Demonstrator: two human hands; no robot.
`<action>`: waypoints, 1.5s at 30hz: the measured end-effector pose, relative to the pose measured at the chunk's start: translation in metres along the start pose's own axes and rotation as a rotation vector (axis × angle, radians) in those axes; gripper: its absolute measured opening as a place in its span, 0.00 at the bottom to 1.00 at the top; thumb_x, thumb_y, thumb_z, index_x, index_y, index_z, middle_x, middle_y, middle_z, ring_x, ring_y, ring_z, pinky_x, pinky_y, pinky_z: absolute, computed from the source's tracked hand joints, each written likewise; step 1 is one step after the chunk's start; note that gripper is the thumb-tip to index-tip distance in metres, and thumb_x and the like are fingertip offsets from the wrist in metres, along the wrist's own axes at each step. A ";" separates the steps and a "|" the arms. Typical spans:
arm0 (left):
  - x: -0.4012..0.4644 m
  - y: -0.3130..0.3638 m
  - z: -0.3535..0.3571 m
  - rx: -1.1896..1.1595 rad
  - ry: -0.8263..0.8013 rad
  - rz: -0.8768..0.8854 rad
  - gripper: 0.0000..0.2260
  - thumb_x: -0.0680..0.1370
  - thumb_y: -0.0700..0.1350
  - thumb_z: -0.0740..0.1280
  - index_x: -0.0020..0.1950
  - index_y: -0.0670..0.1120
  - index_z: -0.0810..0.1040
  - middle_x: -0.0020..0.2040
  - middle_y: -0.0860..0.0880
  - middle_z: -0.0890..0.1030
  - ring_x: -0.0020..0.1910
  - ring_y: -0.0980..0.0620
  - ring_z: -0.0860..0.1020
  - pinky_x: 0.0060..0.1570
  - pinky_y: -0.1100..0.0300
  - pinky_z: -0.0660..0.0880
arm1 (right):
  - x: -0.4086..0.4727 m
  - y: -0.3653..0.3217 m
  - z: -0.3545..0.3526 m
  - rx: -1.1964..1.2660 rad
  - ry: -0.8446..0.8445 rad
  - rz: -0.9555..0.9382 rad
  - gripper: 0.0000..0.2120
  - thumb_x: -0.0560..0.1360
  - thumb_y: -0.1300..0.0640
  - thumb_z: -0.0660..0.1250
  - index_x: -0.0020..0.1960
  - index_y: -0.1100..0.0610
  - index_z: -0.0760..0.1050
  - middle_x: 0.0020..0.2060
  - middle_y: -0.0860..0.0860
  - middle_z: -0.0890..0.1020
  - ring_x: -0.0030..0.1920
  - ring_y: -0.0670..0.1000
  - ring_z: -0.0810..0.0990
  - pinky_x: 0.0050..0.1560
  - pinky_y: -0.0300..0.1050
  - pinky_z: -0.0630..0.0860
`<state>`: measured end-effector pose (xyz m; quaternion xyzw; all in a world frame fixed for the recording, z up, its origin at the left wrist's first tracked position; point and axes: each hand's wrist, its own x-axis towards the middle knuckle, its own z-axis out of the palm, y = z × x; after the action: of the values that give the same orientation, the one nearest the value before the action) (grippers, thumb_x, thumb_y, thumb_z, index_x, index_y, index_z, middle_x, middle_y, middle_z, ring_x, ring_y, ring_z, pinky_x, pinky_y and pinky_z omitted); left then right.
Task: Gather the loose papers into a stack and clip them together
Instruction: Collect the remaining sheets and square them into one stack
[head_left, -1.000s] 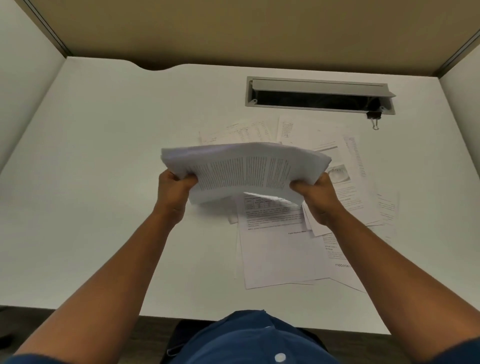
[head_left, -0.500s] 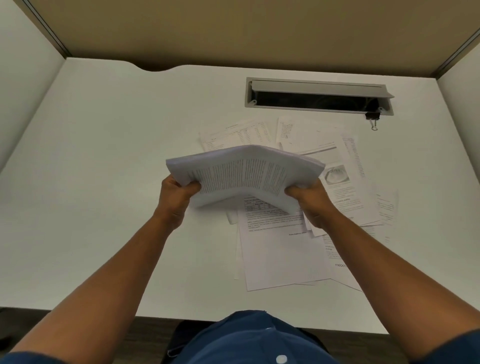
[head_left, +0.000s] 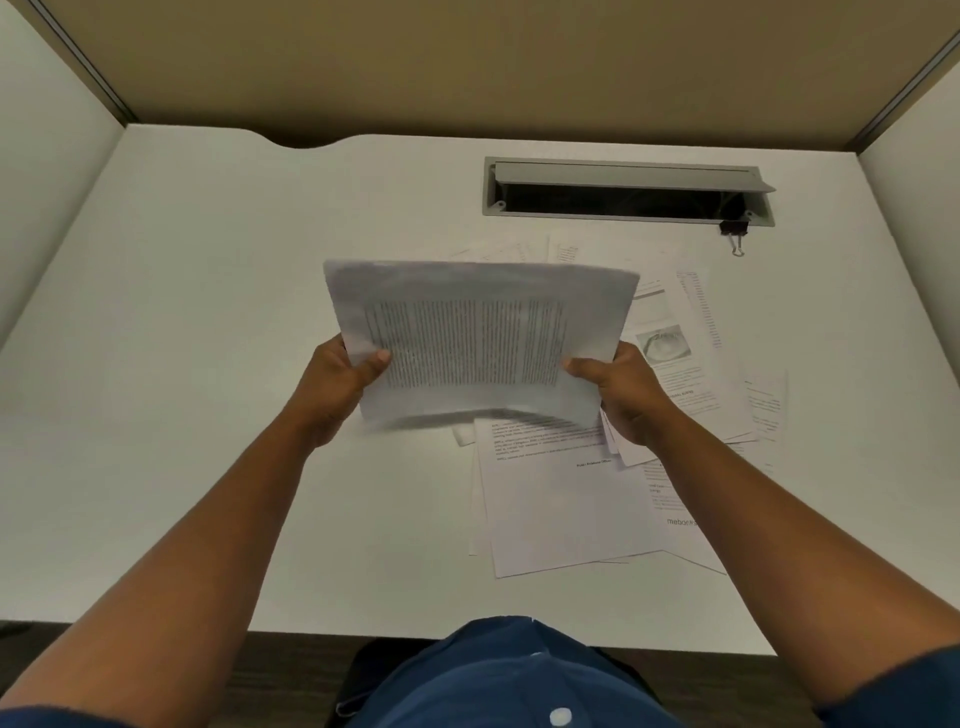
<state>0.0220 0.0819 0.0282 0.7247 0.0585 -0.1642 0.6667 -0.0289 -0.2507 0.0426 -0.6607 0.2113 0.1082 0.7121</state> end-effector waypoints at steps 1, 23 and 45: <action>0.000 0.005 -0.001 0.032 -0.003 0.013 0.12 0.80 0.41 0.69 0.64 0.48 0.80 0.59 0.48 0.85 0.57 0.46 0.83 0.56 0.49 0.80 | 0.001 0.000 -0.001 0.005 -0.008 0.001 0.15 0.77 0.64 0.70 0.63 0.56 0.78 0.58 0.55 0.84 0.58 0.58 0.83 0.60 0.57 0.80; -0.040 0.014 0.118 -0.899 0.241 -0.394 0.11 0.83 0.36 0.64 0.62 0.48 0.77 0.56 0.43 0.85 0.52 0.43 0.84 0.37 0.44 0.84 | -0.029 0.028 0.047 0.459 0.049 0.099 0.20 0.78 0.69 0.66 0.66 0.53 0.75 0.57 0.50 0.85 0.54 0.52 0.85 0.46 0.49 0.84; -0.029 -0.009 0.017 0.218 -0.058 -0.401 0.16 0.82 0.43 0.67 0.70 0.46 0.75 0.62 0.44 0.81 0.59 0.39 0.80 0.64 0.33 0.74 | -0.006 0.040 -0.040 -0.924 0.423 0.090 0.36 0.70 0.41 0.75 0.72 0.54 0.70 0.67 0.56 0.73 0.67 0.61 0.72 0.64 0.59 0.73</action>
<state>-0.0104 0.0698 0.0281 0.7612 0.1641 -0.3195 0.5400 -0.0575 -0.2855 0.0076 -0.9043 0.3091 0.0846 0.2821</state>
